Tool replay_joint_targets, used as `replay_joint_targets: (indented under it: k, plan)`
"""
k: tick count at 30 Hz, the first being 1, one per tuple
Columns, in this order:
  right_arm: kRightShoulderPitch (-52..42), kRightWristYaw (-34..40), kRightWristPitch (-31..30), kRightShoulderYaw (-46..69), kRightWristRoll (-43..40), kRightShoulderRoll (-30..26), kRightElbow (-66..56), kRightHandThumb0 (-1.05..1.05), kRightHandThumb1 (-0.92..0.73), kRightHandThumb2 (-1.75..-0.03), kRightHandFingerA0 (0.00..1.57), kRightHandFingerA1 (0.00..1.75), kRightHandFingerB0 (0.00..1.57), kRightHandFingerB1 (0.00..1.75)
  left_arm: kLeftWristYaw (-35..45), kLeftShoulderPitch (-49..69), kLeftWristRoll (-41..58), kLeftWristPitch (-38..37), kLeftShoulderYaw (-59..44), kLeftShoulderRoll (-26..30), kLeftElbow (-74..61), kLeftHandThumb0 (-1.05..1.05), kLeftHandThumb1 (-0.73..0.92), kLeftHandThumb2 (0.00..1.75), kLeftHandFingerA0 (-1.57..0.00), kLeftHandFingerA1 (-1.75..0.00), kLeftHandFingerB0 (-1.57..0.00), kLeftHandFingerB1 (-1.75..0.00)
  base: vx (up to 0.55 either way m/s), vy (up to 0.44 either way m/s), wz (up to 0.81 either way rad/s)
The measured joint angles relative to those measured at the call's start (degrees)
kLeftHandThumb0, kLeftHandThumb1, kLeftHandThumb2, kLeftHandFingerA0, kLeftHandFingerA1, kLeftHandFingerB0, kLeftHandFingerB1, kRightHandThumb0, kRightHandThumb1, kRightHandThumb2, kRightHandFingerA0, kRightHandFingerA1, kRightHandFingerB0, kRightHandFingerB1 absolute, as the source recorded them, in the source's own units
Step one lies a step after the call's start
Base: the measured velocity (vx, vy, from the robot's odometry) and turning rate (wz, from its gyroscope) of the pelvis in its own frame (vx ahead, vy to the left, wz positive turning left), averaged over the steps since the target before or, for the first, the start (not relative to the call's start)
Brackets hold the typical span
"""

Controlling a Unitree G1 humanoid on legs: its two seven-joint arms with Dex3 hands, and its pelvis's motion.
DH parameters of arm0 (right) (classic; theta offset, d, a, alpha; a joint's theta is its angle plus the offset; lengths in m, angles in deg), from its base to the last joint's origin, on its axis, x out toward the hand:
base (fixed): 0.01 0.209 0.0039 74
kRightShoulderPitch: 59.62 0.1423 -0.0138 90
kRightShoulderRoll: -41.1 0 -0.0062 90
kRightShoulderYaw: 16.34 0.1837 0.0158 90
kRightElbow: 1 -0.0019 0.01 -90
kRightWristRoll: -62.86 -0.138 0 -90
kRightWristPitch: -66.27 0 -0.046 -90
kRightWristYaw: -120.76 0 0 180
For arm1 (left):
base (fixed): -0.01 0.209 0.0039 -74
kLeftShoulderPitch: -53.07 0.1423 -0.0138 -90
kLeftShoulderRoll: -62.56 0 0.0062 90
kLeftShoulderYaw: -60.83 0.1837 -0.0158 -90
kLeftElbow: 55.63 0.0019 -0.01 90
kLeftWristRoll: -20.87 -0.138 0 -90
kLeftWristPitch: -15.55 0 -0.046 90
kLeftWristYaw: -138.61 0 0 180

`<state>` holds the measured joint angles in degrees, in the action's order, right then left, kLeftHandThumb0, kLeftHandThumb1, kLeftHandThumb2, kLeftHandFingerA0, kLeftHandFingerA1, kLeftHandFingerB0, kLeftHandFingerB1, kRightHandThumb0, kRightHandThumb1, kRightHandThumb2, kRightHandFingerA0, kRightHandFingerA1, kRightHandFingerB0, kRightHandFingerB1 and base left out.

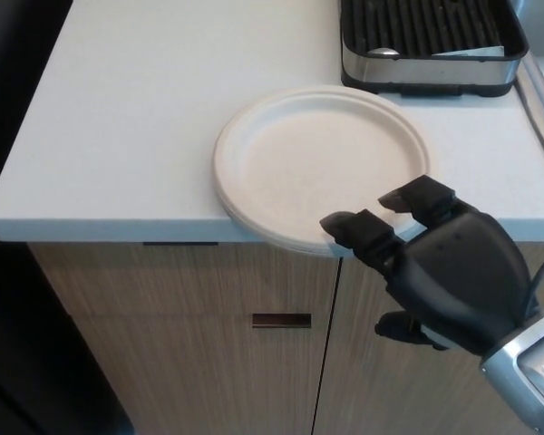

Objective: Pick up a plate using the right hand and walk towards the sink and put it inside

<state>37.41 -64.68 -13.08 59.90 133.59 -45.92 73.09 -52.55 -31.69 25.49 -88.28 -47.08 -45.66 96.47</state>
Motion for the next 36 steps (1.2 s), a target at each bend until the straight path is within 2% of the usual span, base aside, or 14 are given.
replay_joint_targets:
  k: [3,4,6,7,8,10,14,22,23,26,27,31,33,36]
  plan:
    - [0.69,0.6,-0.31,-1.05,0.0,-0.64,2.01,-0.65,-0.42,-0.54,0.26,0.56,0.3,0.39,-0.01,0.78,-0.05,-0.05,0.77,0.17,-0.12,0.23,0.72,1.53,-1.11,-1.3,-0.99,-1.17,0.0,0.0,0.0]
    - [1.06,1.12,-0.35,-1.45,0.0,-0.84,2.82,-0.64,-0.42,-0.54,0.25,0.56,0.29,0.38,0.0,1.03,-0.04,-0.2,0.94,0.2,-0.25,0.2,0.48,1.75,-0.97,-1.51,-0.89,-1.3,0.0,0.0,0.0]
    - [1.94,2.1,-0.46,-2.12,0.04,-1.04,3.83,-0.62,-0.41,-0.54,0.26,0.56,0.3,0.39,0.0,1.47,-0.04,-0.51,1.24,0.23,-0.62,0.22,0.48,1.74,-0.94,-1.56,-0.83,-1.29,0.0,0.0,0.0]
    - [2.49,2.62,-0.46,-2.38,0.02,-1.12,4.48,-0.6,-0.41,-0.53,0.25,0.57,0.3,0.4,-0.01,1.72,-0.05,-0.54,1.41,0.23,-1.0,0.3,0.72,1.58,-1.01,-1.28,-0.88,-1.12,0.0,0.0,0.0]
    - [2.9,2.98,-0.46,-2.54,-0.02,-1.17,4.87,-0.61,-0.41,-0.54,0.24,0.57,0.28,0.4,-0.01,1.84,-0.04,-0.57,1.5,0.23,-1.19,0.22,0.5,1.71,-0.93,-1.56,-0.82,-1.29,0.0,0.0,0.0]
    - [4.04,3.91,-0.47,-2.99,-0.12,-1.31,5.8,-0.6,-0.42,-0.53,0.23,0.56,0.27,0.39,-0.02,2.06,0.0,-0.61,1.62,0.23,-1.39,0.19,0.46,1.71,-1.01,-1.51,-0.86,-1.24,0.0,0.0,0.0]
    - [6.02,5.87,-0.82,-4.07,0.17,-2.11,8.2,-0.58,-0.42,-0.53,0.25,0.58,0.31,0.4,-0.12,2.54,-0.01,-0.71,2.05,0.17,-1.55,0.31,0.84,1.69,-1.04,-1.33,-0.89,-1.16,0.0,0.0,0.0]
    - [6.66,11.19,-1.64,-6.0,1.15,-3.6,12.56,-0.57,-0.43,-0.53,0.24,0.57,0.3,0.4,-0.32,3.72,-0.01,-0.82,2.63,0.05,-2.21,0.33,0.81,1.67,-1.02,-1.31,-0.89,-1.15,0.0,0.0,0.0]
    - [6.66,11.55,-1.71,-6.11,1.18,-3.63,12.79,-0.54,-0.4,-0.53,0.21,0.58,0.29,0.42,-0.39,3.81,-0.02,-0.82,2.71,0.05,-2.27,0.1,0.74,1.4,-1.25,-1.3,-1.01,-1.12,0.0,0.0,0.0]
    - [7.15,14.31,-2.15,-6.84,1.38,-3.64,14.98,-0.54,-0.4,-0.53,0.21,0.58,0.29,0.42,-0.76,4.81,-0.02,-0.97,2.96,-0.08,-2.6,0.1,0.74,1.4,-1.25,-1.3,-1.01,-1.12,0.0,0.0,0.0]
    - [7.3,15.29,-2.3,-7.12,1.46,-3.64,15.65,-0.51,-0.4,-0.52,0.23,0.57,0.26,0.41,-0.86,5.02,-0.02,-1.21,3.03,-0.16,-2.71,0.09,0.5,1.66,-0.95,-1.52,-0.83,-1.26,0.0,0.0,0.0]
    - [8.82,19.5,-3.13,-8.3,1.87,-3.09,20.05,-0.51,-0.4,-0.52,0.23,0.57,0.26,0.41,-1.32,5.64,-0.08,-1.22,3.32,-0.29,-2.41,0.09,0.5,1.66,-0.95,-1.52,-0.83,-1.26,0.0,0.0,0.0]
    - [9.29,21.13,-3.62,-8.65,2.0,-3.05,21.43,-0.46,-0.38,-0.52,0.22,0.58,0.28,0.41,-1.53,5.76,-0.1,-1.23,3.42,-0.32,-2.3,0.09,0.74,1.41,-1.3,-1.33,-1.07,-1.17,0.0,0.0,0.0]
    - [11.58,24.45,-4.77,-9.62,2.13,-1.89,26.83,-0.46,-0.38,-0.52,0.22,0.58,0.28,0.41,-1.83,6.26,-0.1,-1.24,3.49,-0.39,-1.89,0.09,0.74,1.41,-1.3,-1.33,-1.07,-1.17,0.0,0.0,0.0]
